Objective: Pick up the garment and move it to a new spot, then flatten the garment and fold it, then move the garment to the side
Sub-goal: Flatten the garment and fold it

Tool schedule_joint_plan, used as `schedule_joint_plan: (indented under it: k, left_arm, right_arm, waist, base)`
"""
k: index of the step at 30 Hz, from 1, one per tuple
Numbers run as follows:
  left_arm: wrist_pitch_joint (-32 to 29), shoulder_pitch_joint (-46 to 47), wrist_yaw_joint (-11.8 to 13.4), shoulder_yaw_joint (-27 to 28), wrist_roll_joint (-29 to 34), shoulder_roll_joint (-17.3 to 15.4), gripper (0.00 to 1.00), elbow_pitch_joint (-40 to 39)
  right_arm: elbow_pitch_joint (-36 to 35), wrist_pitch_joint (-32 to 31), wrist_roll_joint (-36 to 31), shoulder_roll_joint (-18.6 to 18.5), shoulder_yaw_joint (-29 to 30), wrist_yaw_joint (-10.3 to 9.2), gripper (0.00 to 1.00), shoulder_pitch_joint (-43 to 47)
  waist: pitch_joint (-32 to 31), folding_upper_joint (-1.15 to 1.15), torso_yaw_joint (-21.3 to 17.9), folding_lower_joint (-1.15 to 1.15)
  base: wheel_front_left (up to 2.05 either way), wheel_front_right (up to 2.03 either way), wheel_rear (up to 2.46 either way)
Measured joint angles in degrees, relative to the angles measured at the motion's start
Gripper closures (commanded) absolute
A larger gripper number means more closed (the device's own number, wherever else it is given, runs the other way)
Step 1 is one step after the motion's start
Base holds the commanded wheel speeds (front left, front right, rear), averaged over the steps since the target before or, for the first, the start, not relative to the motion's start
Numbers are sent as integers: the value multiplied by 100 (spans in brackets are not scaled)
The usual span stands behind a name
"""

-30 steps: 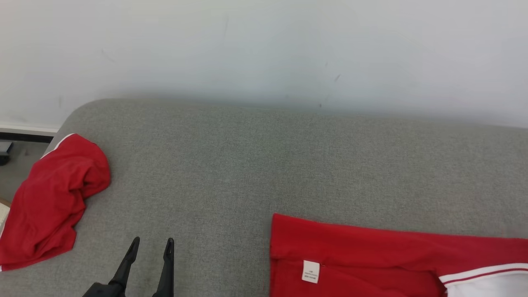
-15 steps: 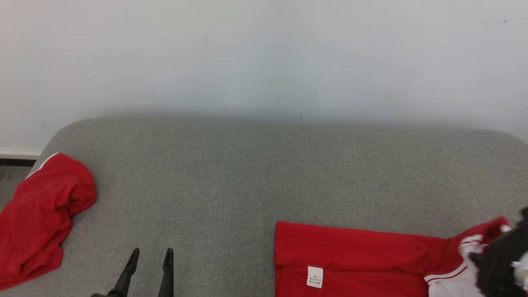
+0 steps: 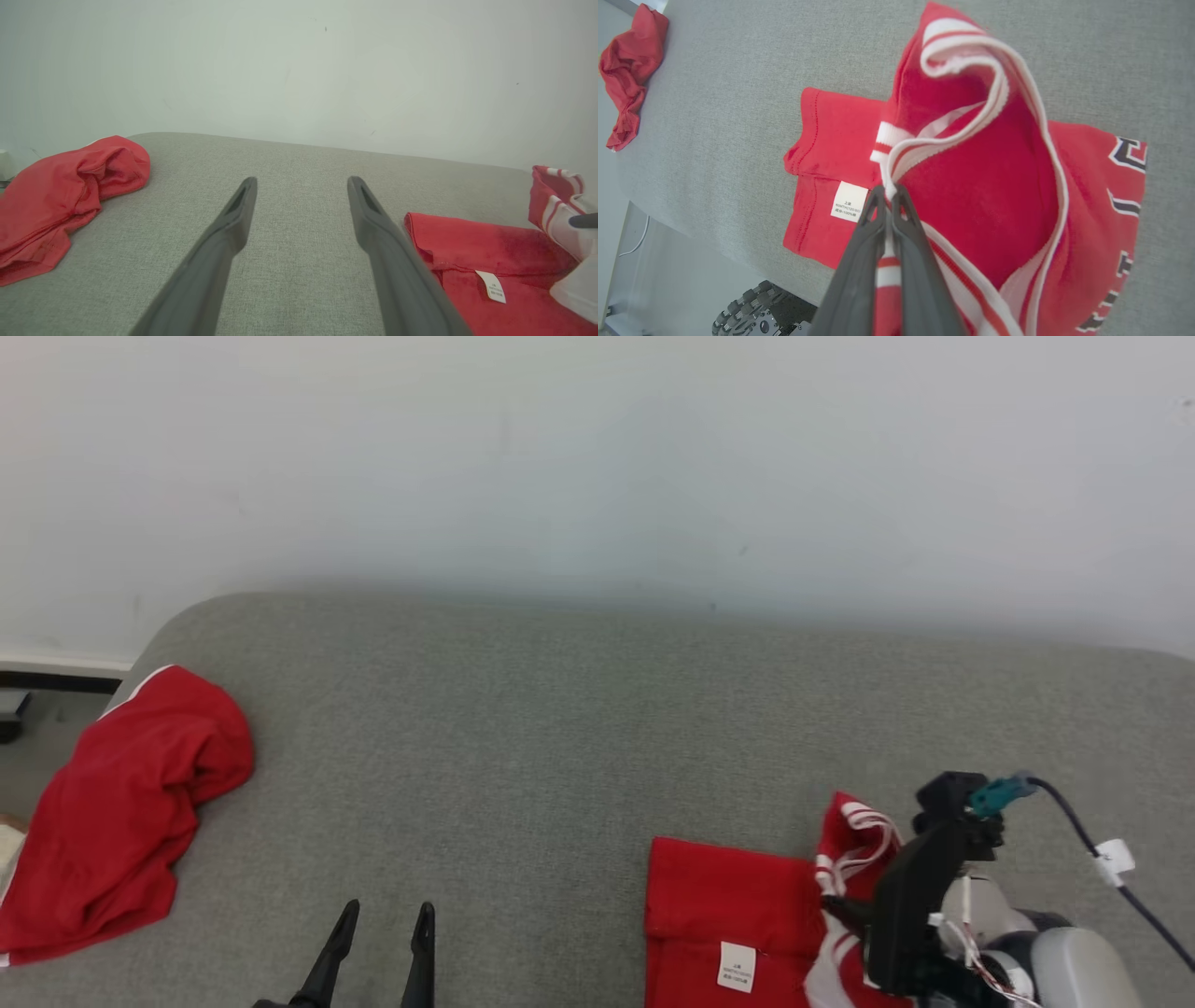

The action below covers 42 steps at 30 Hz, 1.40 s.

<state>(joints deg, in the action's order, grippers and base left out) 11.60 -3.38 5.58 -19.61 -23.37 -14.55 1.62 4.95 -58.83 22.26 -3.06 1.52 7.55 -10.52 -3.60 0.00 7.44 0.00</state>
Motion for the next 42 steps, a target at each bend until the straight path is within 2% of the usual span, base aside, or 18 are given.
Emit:
schedule_joint_plan:
  k: [3,10,21,22,23,24,29,35,41,42]
  left_arm:
    - [-85,-1,75,-54,25,41,0,-114]
    - [-380,5,302,-219,192,130,0,-535]
    - [-555,88,469,-368,277,210,0,-721]
    - [-560,87,483,-377,283,214,0,-731]
    - [-563,87,501,-382,293,215,0,-743]
    - [-564,87,504,-386,302,216,0,-751]
    - [-561,81,552,-376,310,199,0,-778]
    - [-553,71,552,-334,258,164,0,-733]
    - [-502,1,615,-185,154,158,0,-666]
    - [-450,-14,654,-94,80,158,0,-630]
  right_arm:
    - [528,320,379,1,-385,0,100,-187]
    - [1526,1021,614,13,-1174,0,100,-695]
    - [2508,1571,836,13,-1753,0,100,-1071]
    - [2562,1621,884,14,-1784,0,96,-1077]
    - [2621,1683,928,14,-1791,0,7,-1090]
    - [2679,1759,957,15,-1793,0,0,-1117]
    - [2715,2112,1384,15,-1873,0,0,-1332]
    - [2410,2619,1807,18,-1795,0,0,-1507]
    - [1813,3155,1078,-7,-1376,0,0,-1423]
    - [1378,3437,610,-193,-1428,-1,0,-1260]
  waist:
    - [25,0,128,0]
    - [104,0,367,0]
    - [160,0,589,0]
    - [160,0,597,0]
    - [159,0,597,0]
    - [157,0,594,0]
    - [124,0,530,0]
    - [18,0,407,0]
    - [-100,0,281,0]
    - [-142,0,218,0]
  base:
    - [0,0,0]
    - [0,0,0]
    - [0,0,0]
    - [0,0,0]
    - [0,0,0]
    - [0,0,0]
    - [0,0,0]
    - [0,0,0]
    - [0,0,0]
    - [0,0,0]
